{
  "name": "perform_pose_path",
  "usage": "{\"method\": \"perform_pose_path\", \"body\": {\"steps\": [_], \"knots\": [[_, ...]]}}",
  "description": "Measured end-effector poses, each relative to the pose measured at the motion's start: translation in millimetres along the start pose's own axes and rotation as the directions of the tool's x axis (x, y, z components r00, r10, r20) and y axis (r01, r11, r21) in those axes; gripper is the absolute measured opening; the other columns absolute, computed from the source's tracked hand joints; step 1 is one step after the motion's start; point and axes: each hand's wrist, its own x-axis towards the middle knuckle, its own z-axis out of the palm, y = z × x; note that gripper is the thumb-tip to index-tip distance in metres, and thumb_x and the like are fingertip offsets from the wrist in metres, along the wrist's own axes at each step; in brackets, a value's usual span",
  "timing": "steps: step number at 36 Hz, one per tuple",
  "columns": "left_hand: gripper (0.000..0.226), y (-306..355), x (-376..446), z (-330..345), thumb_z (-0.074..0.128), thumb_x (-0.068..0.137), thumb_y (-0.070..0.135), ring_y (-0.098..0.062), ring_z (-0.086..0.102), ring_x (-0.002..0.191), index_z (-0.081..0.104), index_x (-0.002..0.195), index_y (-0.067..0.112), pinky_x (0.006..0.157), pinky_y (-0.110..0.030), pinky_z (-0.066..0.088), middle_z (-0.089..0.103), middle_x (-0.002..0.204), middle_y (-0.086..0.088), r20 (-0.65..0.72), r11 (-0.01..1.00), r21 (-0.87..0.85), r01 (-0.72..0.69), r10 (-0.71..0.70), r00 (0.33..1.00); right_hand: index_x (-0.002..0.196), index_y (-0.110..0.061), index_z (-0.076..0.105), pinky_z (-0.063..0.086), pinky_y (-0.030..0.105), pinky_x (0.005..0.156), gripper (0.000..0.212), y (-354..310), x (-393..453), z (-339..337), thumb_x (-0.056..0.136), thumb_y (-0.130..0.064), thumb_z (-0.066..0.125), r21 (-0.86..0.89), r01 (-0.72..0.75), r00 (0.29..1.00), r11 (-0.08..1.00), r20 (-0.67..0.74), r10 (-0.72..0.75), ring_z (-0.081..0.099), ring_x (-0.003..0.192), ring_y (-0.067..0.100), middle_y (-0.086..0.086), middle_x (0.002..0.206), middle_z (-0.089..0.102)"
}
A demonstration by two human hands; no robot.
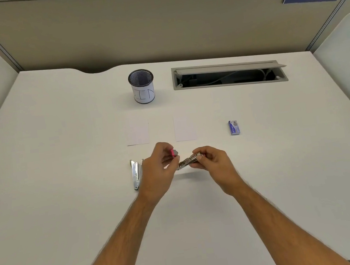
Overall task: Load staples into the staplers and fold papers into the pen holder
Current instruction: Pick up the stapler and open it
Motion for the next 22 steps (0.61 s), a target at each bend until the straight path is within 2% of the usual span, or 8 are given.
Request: {"method": "perform_pose_path", "body": {"steps": [3,7,10,14,16,18,20,22], "knots": [[0.024,1.8,-5.9,-3.9,0.063,0.089,-0.005,-0.018,0.072,0.090,0.054,0.103,0.012,0.080,-0.015,0.053,0.073,0.092,-0.008,-0.079,0.992,-0.114,0.051,-0.060,0.995,0.114,0.006,0.067,0.060,0.034,0.093,0.019,0.1,1.9,-5.4,0.102,0.005,0.053,0.155,-0.017,0.999,0.988,-0.033,0.023,0.074,0.097,0.031,0.025,0.106,0.073],[0.038,-0.6,-15.8,-2.9,0.064,0.088,0.000,-0.008,0.070,0.086,0.054,0.117,0.021,0.069,-0.013,0.050,0.078,0.095,0.005,-0.163,0.982,-0.128,0.142,-0.162,0.973,0.118,0.010,0.065,0.061,0.038,0.093,0.021,2.5,8.2,-10.6,0.101,0.008,0.052,0.288,-0.005,0.997,0.958,-0.070,0.026,0.072,0.097,0.029,0.025,0.103,0.069],[0.033,-9.1,-24.2,-1.4,0.069,0.086,-0.002,-0.007,0.068,0.087,0.064,0.111,0.018,0.074,-0.016,0.052,0.076,0.096,0.004,-0.137,0.946,-0.211,0.247,-0.279,0.951,0.119,0.009,0.064,0.062,0.039,0.089,0.023,2.0,10.4,-13.6,0.101,0.008,0.051,0.354,0.002,0.997,0.935,-0.071,0.024,0.071,0.096,0.028,0.022,0.103,0.069],[0.023,-30.8,-33.8,-1.4,0.075,0.084,0.004,-0.011,0.060,0.078,0.071,0.095,0.023,0.069,-0.021,0.046,0.070,0.087,0.004,-0.057,0.927,-0.120,0.354,-0.362,0.930,0.119,0.007,0.066,0.062,0.037,0.085,0.023,0.9,9.6,-15.6,0.100,0.008,0.052,0.374,-0.013,0.999,0.927,-0.034,0.028,0.070,0.093,0.027,0.021,0.101,0.069],[0.019,-38.2,-36.2,1.3,0.073,0.085,0.009,-0.012,0.059,0.075,0.070,0.095,0.026,0.065,-0.020,0.045,0.071,0.086,0.003,-0.008,0.941,0.028,0.337,-0.337,0.942,0.119,0.007,0.067,0.062,0.037,0.086,0.023,2.8,8.9,-15.3,0.100,0.007,0.053,0.355,-0.025,0.999,0.934,-0.015,0.033,0.068,0.094,0.028,0.022,0.102,0.069],[0.019,-39.0,-36.1,4.8,0.074,0.087,0.018,-0.008,0.066,0.085,0.068,0.102,0.027,0.073,-0.018,0.049,0.072,0.090,0.008,0.042,0.950,0.160,0.267,-0.276,0.960,0.119,0.007,0.067,0.062,0.038,0.088,0.024,5.0,6.7,-14.1,0.100,0.007,0.054,0.339,-0.035,0.999,0.940,0.006,0.034,0.067,0.097,0.030,0.023,0.103,0.070],[0.027,-34.8,-33.2,9.8,0.072,0.091,0.024,0.001,0.067,0.095,0.064,0.117,0.027,0.084,-0.016,0.051,0.071,0.098,0.013,0.092,0.959,0.201,0.198,-0.220,0.971,0.120,0.007,0.067,0.062,0.039,0.088,0.024,6.7,4.6,-12.3,0.100,0.006,0.055,0.328,-0.042,0.999,0.944,0.030,0.034,0.068,0.099,0.031,0.023,0.104,0.070],[0.034,-28.8,-27.9,15.7,0.063,0.098,0.026,0.003,0.064,0.087,0.058,0.132,0.030,0.083,-0.018,0.050,0.069,0.099,0.013,0.151,0.967,0.235,0.102,-0.140,0.979,0.121,0.006,0.068,0.062,0.039,0.088,0.024,7.0,2.9,-10.8,0.099,0.004,0.056,0.325,-0.047,0.998,0.945,0.043,0.034,0.069,0.098,0.032,0.025,0.105,0.070]]}}
